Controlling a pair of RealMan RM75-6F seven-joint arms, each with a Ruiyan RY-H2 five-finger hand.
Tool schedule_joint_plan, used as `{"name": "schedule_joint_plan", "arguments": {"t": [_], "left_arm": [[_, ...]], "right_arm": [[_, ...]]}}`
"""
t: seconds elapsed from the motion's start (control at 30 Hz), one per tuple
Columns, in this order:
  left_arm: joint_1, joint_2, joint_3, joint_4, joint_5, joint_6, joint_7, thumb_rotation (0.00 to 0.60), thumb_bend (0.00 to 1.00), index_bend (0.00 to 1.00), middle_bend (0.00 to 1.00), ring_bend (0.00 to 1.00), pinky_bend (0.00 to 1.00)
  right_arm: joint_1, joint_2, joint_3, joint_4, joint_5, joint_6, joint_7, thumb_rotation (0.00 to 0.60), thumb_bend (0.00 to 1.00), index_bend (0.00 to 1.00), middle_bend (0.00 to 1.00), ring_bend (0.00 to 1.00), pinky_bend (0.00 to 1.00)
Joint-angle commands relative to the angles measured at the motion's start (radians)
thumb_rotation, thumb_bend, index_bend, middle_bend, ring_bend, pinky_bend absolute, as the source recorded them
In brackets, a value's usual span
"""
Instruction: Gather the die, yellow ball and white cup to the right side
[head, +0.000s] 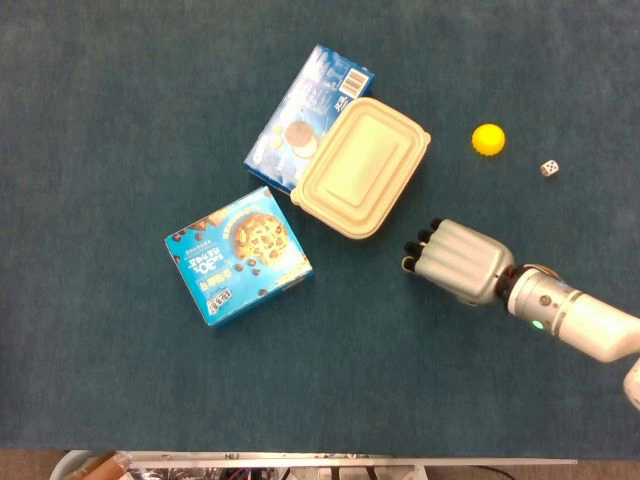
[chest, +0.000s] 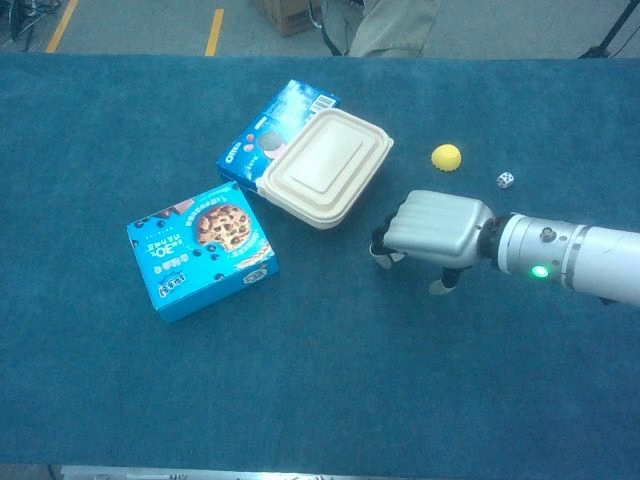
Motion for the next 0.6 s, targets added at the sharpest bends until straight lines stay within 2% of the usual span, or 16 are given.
{"name": "schedule_joint_plan", "arguments": {"t": [0.03,0.13,0.3,0.4,0.5,0.6], "left_arm": [[-0.002,-0.001,0.0,0.001,0.002,-0.003,-0.002,0.499,0.29,0.33,0.38,0.33,0.18],[-0.005,-0.004,-0.002,0.005,0.004,-0.006,-0.006,0.5,0.29,0.33,0.38,0.33,0.18],[-0.011,-0.011,-0.004,0.015,0.002,-0.017,-0.013,0.498,0.29,0.33,0.38,0.33,0.18],[-0.014,-0.015,-0.005,0.019,-0.002,-0.023,-0.014,0.5,0.29,0.33,0.38,0.33,0.18],[-0.017,-0.019,-0.005,0.018,0.001,-0.028,-0.012,0.499,0.29,0.33,0.38,0.33,0.18],[-0.016,-0.015,-0.005,0.013,0.007,-0.022,-0.009,0.5,0.29,0.33,0.38,0.33,0.18]], "right_arm": [[-0.008,0.014,-0.008,-0.003,0.0,0.011,-0.006,0.6,0.11,0.39,0.35,0.34,0.4],[-0.027,0.052,-0.019,-0.017,-0.003,0.04,-0.003,0.6,0.11,0.39,0.35,0.37,0.4],[-0.07,0.154,-0.042,-0.066,-0.026,0.109,0.023,0.6,0.11,0.39,0.36,0.5,0.4],[-0.086,0.196,-0.045,-0.086,-0.062,0.148,0.051,0.6,0.12,0.39,0.37,0.54,0.4],[-0.093,0.191,-0.035,-0.075,-0.093,0.174,0.067,0.6,0.11,0.39,0.38,0.51,0.4],[-0.088,0.165,-0.023,-0.051,-0.1,0.166,0.058,0.6,0.11,0.39,0.37,0.4,0.4]]}}
